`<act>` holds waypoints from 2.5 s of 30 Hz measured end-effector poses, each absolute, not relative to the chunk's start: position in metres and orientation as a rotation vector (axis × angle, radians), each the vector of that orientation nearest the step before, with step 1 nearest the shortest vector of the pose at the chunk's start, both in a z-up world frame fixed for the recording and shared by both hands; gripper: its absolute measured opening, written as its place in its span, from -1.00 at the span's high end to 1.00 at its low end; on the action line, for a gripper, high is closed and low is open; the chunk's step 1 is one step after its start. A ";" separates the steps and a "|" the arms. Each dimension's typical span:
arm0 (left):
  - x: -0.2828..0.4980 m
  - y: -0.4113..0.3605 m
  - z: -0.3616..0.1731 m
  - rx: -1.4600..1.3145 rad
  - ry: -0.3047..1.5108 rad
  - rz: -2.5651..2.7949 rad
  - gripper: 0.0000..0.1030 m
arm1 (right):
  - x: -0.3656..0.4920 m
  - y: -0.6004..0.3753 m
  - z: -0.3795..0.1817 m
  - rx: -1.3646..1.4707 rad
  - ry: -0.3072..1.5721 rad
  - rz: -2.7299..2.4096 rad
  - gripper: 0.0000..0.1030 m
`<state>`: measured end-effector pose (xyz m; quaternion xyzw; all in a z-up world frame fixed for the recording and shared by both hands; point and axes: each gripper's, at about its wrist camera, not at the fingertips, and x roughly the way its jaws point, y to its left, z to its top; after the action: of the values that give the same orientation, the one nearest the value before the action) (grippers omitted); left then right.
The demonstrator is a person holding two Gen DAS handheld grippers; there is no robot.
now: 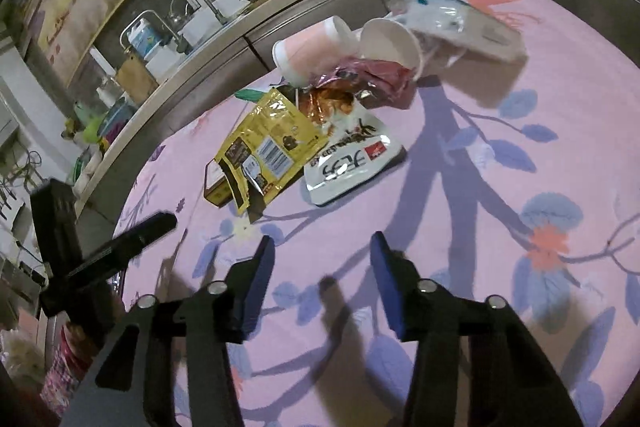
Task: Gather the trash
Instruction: 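Move both tools back over the table toward the paper cups, then grasp the pink-striped paper cup with the left tool while the right tool grasps the white cup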
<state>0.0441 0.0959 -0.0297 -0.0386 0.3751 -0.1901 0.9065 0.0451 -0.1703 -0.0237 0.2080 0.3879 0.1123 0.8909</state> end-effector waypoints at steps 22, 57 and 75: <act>0.230 0.025 0.009 -0.195 0.918 -0.650 -0.36 | 0.091 -0.212 0.013 -0.338 0.552 -0.194 -0.21; 0.174 0.063 0.050 -0.516 0.849 -0.938 0.95 | 0.163 -0.134 0.020 -0.825 0.528 -0.003 0.39; 0.112 0.113 0.023 -0.579 0.860 -0.878 0.95 | 0.061 -0.124 0.029 -0.646 0.395 -0.024 0.99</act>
<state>0.1115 0.1125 0.0233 -0.2680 0.3975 -0.4060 0.7780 0.0615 -0.1243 0.0285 -0.3155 0.1927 -0.0118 0.9291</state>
